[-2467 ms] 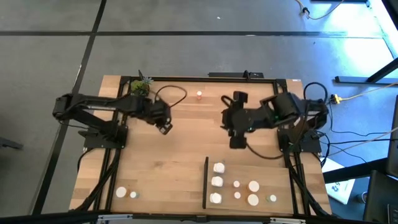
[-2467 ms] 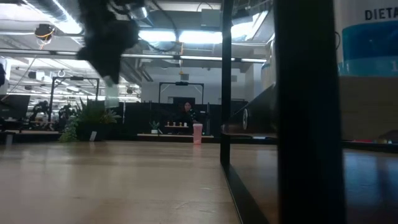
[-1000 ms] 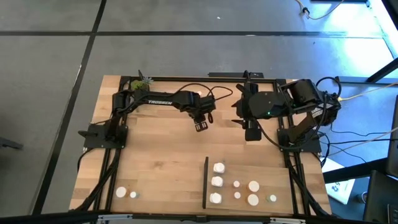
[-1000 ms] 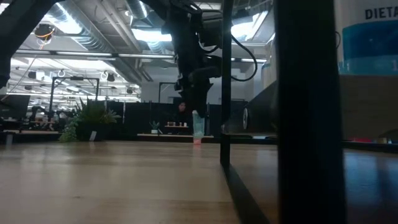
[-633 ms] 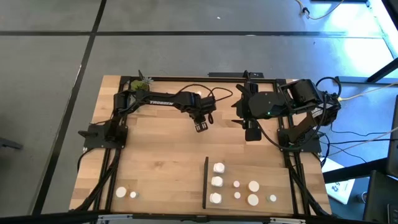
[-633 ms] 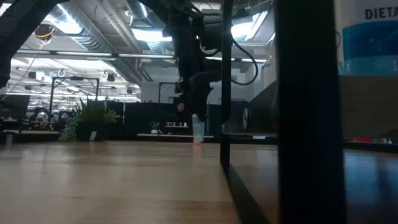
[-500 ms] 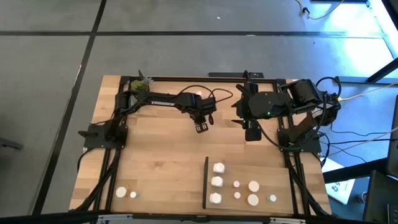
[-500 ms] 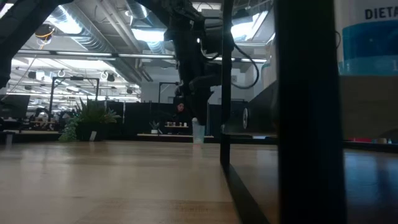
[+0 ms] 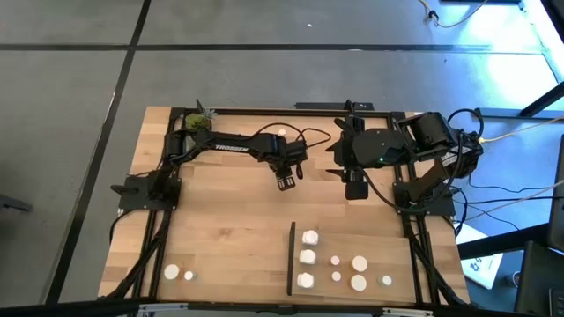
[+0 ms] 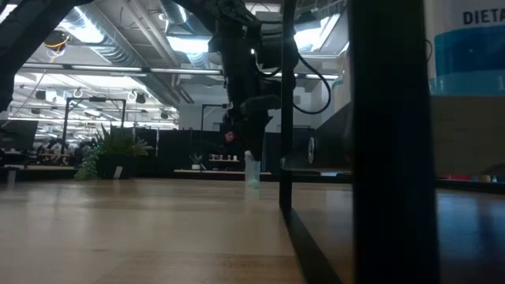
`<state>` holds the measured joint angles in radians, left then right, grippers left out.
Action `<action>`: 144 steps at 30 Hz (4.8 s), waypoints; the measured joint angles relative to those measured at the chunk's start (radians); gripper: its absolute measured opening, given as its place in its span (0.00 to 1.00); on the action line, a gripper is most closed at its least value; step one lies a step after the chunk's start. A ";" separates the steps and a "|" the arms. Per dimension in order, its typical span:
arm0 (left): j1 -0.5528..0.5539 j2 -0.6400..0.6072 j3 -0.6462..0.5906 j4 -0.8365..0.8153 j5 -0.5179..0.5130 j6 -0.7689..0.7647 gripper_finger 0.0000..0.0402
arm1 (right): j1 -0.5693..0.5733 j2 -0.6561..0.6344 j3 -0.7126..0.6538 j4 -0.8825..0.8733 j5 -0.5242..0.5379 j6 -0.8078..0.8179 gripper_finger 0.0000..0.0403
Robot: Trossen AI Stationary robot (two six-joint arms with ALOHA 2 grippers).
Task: Pick and place medicine bottles onto shelf by color
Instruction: Put the middle left blue pill bottle on the shelf
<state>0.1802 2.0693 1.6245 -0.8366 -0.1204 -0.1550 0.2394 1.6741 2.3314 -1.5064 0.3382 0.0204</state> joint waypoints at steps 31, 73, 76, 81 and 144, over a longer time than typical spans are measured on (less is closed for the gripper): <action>0.000 0.000 0.000 0.000 0.014 -0.048 0.29 | 0.000 0.000 0.000 0.000 0.000 0.000 0.59; -0.099 -0.118 0.146 -0.211 -0.161 -0.102 0.71 | 0.000 0.000 0.000 0.008 0.000 0.000 0.59; -0.117 -0.167 0.142 -0.285 -0.188 -0.131 0.71 | 0.000 0.001 0.000 0.016 0.000 0.000 0.59; -0.141 -0.259 0.142 -0.329 -0.228 -0.194 0.71 | 0.000 0.001 0.000 0.026 0.000 0.000 0.59; -0.518 -0.969 -0.335 -0.363 -0.635 -0.686 0.71 | -0.314 0.478 0.000 0.056 -0.385 -0.208 0.59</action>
<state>-0.3382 1.1001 1.2892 -1.1997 -0.7554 -0.8409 -0.0746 2.1517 2.3310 -1.4503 -0.0469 -0.1879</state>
